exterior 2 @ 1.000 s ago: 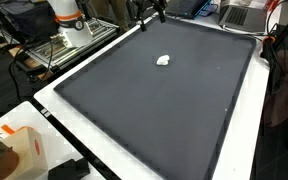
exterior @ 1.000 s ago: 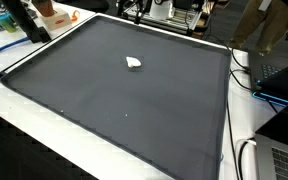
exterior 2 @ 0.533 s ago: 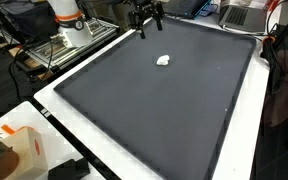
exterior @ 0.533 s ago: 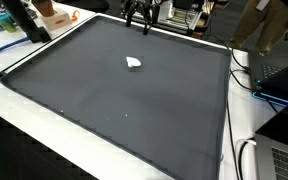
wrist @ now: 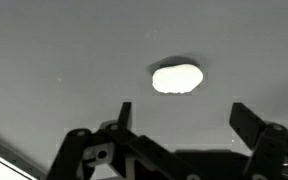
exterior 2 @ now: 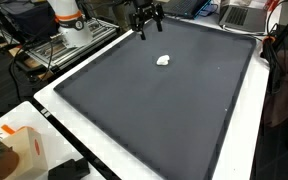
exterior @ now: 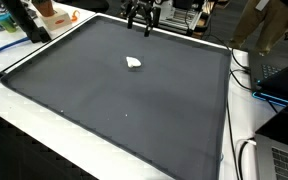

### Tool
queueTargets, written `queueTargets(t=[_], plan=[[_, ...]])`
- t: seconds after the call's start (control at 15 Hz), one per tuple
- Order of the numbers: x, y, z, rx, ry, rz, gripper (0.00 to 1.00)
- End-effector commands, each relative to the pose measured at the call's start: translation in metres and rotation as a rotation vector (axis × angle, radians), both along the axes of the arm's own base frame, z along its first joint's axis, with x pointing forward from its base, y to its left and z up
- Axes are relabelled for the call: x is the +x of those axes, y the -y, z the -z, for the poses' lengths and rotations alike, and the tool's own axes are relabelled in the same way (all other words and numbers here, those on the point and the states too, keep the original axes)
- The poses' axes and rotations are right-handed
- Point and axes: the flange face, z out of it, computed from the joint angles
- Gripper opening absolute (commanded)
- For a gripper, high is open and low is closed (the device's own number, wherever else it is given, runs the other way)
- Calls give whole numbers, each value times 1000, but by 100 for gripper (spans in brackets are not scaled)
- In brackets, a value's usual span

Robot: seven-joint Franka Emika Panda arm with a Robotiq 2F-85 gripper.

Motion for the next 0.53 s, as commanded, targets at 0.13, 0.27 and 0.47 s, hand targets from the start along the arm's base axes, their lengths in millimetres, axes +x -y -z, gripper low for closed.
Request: queueTargets(t=[0.13, 0.27, 0.47], plan=[[-2, -4, 1, -4, 32, 3, 100], [-6, -7, 1, -32, 50, -1, 100], [-12, -13, 6, -48, 61, -3, 100]])
